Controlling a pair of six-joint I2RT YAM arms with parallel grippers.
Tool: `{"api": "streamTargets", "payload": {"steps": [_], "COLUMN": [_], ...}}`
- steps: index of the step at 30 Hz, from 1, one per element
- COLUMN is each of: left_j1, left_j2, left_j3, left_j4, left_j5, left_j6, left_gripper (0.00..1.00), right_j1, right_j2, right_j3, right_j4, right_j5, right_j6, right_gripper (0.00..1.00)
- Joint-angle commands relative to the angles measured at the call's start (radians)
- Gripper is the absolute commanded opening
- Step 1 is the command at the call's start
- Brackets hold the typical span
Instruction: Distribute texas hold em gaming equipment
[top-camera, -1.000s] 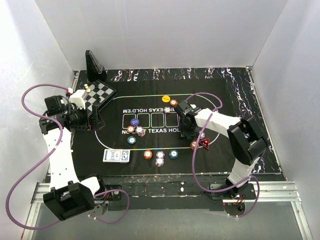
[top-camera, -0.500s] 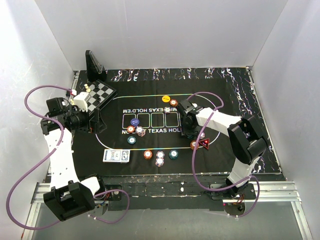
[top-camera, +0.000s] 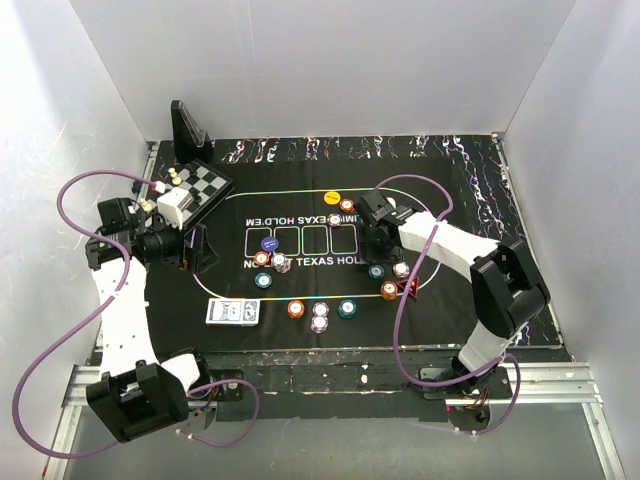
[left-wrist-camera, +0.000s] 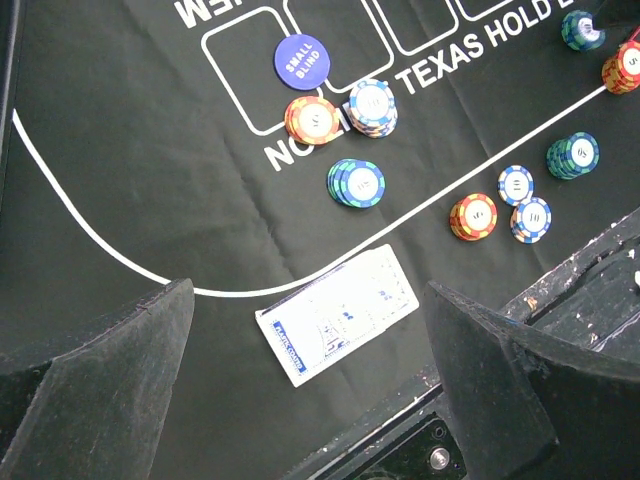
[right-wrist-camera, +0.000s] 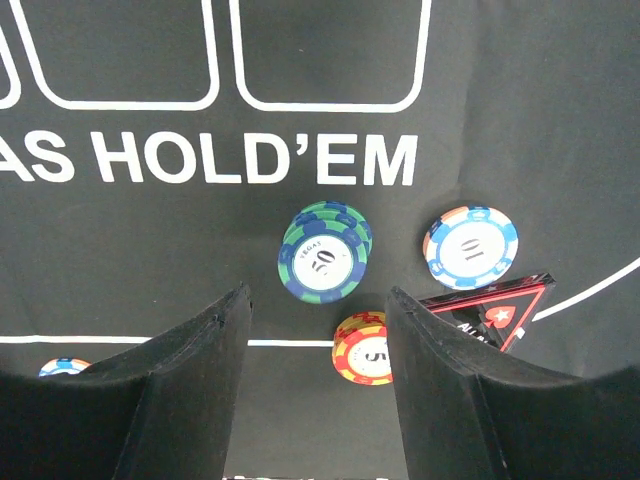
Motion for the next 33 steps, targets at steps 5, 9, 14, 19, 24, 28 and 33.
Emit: {"api": "streamTargets", "payload": {"steps": [5, 9, 14, 19, 24, 28, 33], "left_j1": [-0.008, -0.014, -0.091, -0.206, -0.223, -0.223, -0.225], "left_j2": [-0.027, -0.054, -0.057, -0.088, -0.096, -0.129, -0.137], "left_j3": [-0.013, -0.045, -0.088, -0.228, -0.323, -0.381, -0.424], "left_j4": [0.003, 0.013, 0.014, 0.057, 0.001, -0.041, -0.067], "left_j5": [0.037, 0.054, 0.054, 0.010, 0.034, 0.057, 0.103], "left_j6": [0.037, 0.069, 0.201, 0.426, 0.677, 0.920, 1.124], "left_gripper": [1.00, 1.00, 1.00, 1.00, 1.00, 1.00, 1.00], "right_j1": [0.011, 0.017, 0.028, 0.037, 0.039, 0.042, 0.046], "right_j2": [-0.007, -0.042, -0.102, -0.194, -0.324, -0.367, -0.393], "right_j3": [0.024, 0.047, 0.169, 0.193, 0.108, 0.087, 0.096], "right_j4": [-0.038, -0.049, -0.121, -0.126, -0.069, -0.064, -0.070], "right_j5": [-0.002, 0.007, 0.015, -0.029, -0.091, -0.122, -0.131], "right_j6": [-0.002, 0.004, -0.002, 0.002, 0.010, 0.010, 0.012], "right_gripper": [0.64, 0.65, 0.66, 0.71, 0.74, 0.75, 0.75]}}
